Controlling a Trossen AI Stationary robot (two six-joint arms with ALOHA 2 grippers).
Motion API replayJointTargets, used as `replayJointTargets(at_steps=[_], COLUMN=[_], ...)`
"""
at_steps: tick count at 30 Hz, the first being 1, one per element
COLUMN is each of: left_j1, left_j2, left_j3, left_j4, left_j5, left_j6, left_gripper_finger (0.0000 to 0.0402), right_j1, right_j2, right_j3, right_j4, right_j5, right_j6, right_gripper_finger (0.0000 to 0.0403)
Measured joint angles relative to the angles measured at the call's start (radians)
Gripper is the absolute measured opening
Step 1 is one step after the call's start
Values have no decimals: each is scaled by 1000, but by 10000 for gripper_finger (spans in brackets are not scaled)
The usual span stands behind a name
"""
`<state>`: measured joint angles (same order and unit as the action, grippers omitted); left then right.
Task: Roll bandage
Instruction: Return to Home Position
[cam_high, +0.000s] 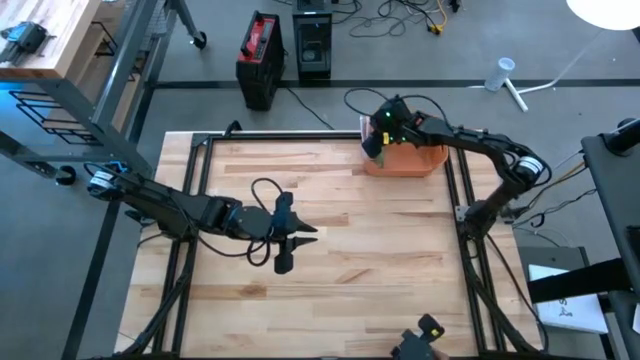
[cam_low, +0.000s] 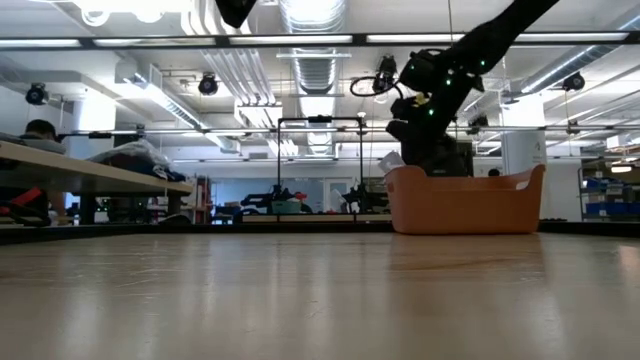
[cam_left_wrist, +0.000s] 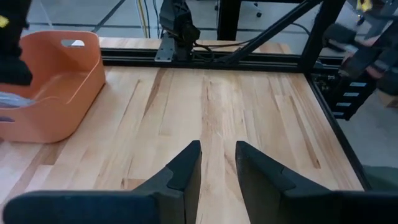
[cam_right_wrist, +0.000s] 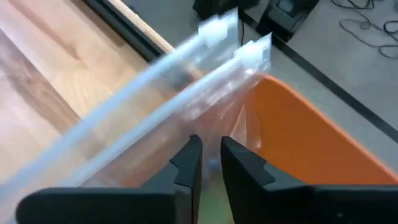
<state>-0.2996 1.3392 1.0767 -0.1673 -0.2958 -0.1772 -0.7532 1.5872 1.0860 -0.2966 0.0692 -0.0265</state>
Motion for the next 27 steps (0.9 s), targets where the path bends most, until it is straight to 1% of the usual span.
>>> replayJointTargets(at_steps=[4, 7, 11, 14, 17, 19, 23, 25, 27], left_j1=[-2, -8, -21, -28, -31, -31, -31, -31, -31], left_j2=[0, 0, 0, 0, 0, 0, 0, 0, 0], left_j3=[0, 0, 0, 0, 0, 0, 0, 0, 0], left_j4=[-9, -13, -15, -13, -12, -13, -13, -13, -15], left_j5=[0, 0, 1, 1, 1, 1, 1, 1, 1], left_j6=[-21, -48, -72, -75, -73, -68, -66, -64, -63], left_gripper_finger=[85, 78, 79, 83, 86, 86, 82, 79, 78], right_j1=[0, 0, 0, 0, 5, 9, 12, 11, 11], right_j2=[-33, -69, -82, -77, -59, -45, -33, -38, -51], right_j3=[53, 64, 37, 13, -1, -1, 9, 16, 23], right_j4=[-132, -197, -201, -144, -56, -18, -12, -32, -65], right_j5=[1, 1, 1, -2, -75, -156, -322, -352, -356], right_j6=[0, -3, -27, 2, 45, 61, 61, 61, 59], right_gripper_finger=[49, 48, 51, 55, 57, 56, 47, 42, 37])
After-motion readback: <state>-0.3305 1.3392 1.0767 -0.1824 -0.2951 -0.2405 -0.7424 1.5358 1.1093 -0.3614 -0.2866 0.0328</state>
